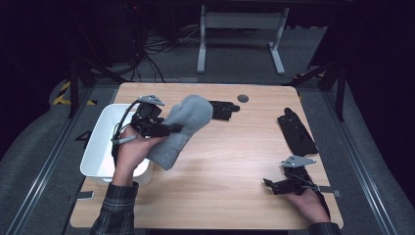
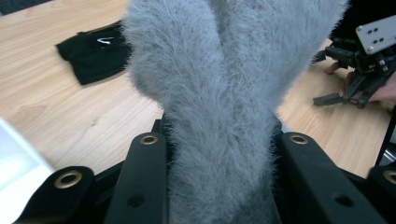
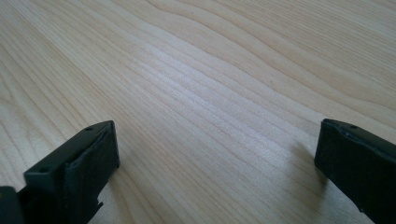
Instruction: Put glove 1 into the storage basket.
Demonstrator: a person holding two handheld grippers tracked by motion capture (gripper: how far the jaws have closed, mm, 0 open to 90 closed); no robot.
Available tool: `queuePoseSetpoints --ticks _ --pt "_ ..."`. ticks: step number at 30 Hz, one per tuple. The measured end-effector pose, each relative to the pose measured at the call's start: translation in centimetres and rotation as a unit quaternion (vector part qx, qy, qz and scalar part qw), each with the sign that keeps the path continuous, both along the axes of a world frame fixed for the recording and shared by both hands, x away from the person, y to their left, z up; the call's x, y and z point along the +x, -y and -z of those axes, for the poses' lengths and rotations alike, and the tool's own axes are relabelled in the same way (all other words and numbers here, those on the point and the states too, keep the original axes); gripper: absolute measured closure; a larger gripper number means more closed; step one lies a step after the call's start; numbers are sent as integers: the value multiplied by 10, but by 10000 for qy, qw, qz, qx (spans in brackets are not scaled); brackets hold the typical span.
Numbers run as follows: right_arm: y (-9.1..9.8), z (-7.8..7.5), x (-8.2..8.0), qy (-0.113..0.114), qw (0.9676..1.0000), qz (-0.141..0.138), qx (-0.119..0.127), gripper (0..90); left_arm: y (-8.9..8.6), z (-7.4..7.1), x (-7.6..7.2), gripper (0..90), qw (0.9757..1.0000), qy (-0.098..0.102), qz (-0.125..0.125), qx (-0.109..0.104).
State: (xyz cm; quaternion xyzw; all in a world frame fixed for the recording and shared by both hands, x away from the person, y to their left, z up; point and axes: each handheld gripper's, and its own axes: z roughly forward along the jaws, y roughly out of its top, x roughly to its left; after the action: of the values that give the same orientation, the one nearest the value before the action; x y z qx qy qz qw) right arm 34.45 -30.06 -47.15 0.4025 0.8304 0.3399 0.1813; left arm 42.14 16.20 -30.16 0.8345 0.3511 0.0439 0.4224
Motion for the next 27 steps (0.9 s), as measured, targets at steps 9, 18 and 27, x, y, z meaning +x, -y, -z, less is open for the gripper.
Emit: queuePoseSetpoints --ticks 9,18,27 --pt "0 0 0 4 10000 9 -3 1 -36 -4 -1 670 9989 1 -468 21" --pt "0 0 1 4 10000 35 1 1 -78 1 1 670 9953 -97 -966 3" --pt "0 0 1 2 10000 42 0 1 -109 23 8 669 9895 -450 -1373 98"
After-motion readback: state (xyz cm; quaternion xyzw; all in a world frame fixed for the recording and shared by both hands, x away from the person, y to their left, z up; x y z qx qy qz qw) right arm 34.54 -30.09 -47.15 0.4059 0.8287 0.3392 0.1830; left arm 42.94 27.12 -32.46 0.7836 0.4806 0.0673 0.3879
